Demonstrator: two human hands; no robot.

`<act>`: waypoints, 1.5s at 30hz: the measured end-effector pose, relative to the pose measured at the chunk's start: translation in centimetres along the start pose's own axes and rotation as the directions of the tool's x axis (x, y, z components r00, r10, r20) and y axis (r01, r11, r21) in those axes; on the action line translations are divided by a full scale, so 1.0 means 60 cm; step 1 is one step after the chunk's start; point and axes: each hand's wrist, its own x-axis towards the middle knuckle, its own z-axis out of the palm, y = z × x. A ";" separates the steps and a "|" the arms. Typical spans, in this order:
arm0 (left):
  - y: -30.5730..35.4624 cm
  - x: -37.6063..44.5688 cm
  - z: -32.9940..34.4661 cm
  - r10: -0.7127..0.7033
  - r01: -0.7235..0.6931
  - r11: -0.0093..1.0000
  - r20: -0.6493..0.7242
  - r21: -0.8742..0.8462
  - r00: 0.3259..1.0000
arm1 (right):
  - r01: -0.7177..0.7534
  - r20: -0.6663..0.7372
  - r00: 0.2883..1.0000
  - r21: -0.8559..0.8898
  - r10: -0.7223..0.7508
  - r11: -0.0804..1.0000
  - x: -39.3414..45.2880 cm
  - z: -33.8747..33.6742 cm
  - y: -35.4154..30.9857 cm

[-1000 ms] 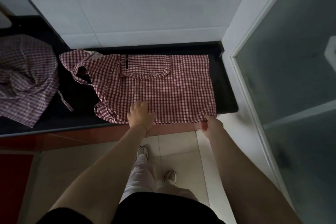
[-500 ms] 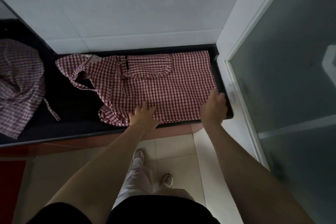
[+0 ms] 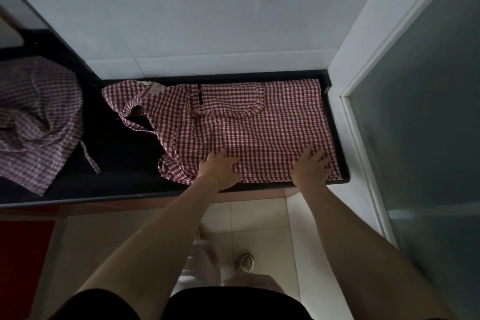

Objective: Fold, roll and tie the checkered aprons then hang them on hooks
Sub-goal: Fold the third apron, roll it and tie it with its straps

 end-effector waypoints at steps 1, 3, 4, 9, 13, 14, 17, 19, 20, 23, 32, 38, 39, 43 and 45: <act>0.002 0.002 -0.002 0.011 -0.011 1.000 0.000 0.001 1.000 | 0.021 -0.036 0.999 -0.035 -0.022 0.999 0.000 -0.006 -0.008; 0.003 0.004 -0.010 0.038 -0.037 0.999 0.024 -0.017 0.999 | 0.238 -0.136 0.959 -0.087 -0.248 0.967 -0.005 -0.015 -0.039; 0.002 0.004 -0.016 0.052 -0.050 0.996 0.028 -0.067 0.998 | 0.387 -0.152 0.905 -0.094 -0.397 0.917 -0.011 -0.016 -0.058; -0.066 -0.015 -0.047 -0.012 -0.234 0.882 -0.515 -0.409 0.857 | 0.485 -0.024 0.871 -0.129 -0.491 0.865 -0.041 0.005 -0.146; -0.190 -0.026 -0.077 -0.448 -0.124 0.680 -0.544 -0.723 0.710 | 0.174 -0.041 0.983 -0.124 -0.181 0.977 -0.060 -0.033 -0.225; -0.221 -0.026 -0.084 -0.526 -0.065 0.608 -0.463 -0.791 0.713 | 0.231 -0.123 0.963 -0.080 -0.240 0.970 -0.068 -0.039 -0.253; -0.315 -0.023 -0.095 -0.580 0.066 0.534 -0.308 -0.843 0.754 | 0.489 -0.353 0.821 0.028 -0.449 0.872 -0.103 -0.045 -0.364; -0.347 -0.016 -0.093 -0.584 0.114 0.509 -0.246 -0.853 0.773 | 0.591 -0.461 0.719 0.014 -0.519 0.807 -0.128 -0.046 -0.423; -0.380 -0.009 -0.100 -0.578 0.124 0.494 -0.219 -0.861 0.786 | 0.620 -0.496 0.676 -0.015 -0.545 0.784 -0.143 -0.046 -0.469; -0.442 0.010 -0.119 -0.548 0.147 0.460 -0.151 -0.875 0.823 | 0.566 -0.443 0.724 -0.058 -0.529 0.822 -0.171 -0.046 -0.553; -0.518 0.076 -0.158 -0.448 0.143 0.275 0.006 -0.951 0.894 | 0.203 -0.144 0.977 0.440 -0.154 0.875 -0.097 -0.104 -0.570; -0.500 0.119 -0.159 -0.378 -0.007 0.038 -0.021 -0.999 0.926 | 0.337 -0.243 0.941 0.614 -0.236 0.713 -0.046 -0.165 -0.540; -0.492 0.114 -0.165 -0.366 -0.010 -0.009 -0.006 -1.000 0.930 | 0.410 -0.273 0.912 0.562 -0.307 0.719 -0.043 -0.169 -0.539; -0.473 0.109 -0.170 -0.314 0.061 -0.019 0.064 -0.998 0.947 | 0.664 -0.307 0.747 0.291 -0.590 0.689 -0.038 -0.176 -0.554; -0.473 0.113 -0.168 -0.317 0.085 -0.037 0.093 -0.996 0.944 | 0.749 -0.310 0.657 0.164 -0.687 0.642 -0.040 -0.172 -0.569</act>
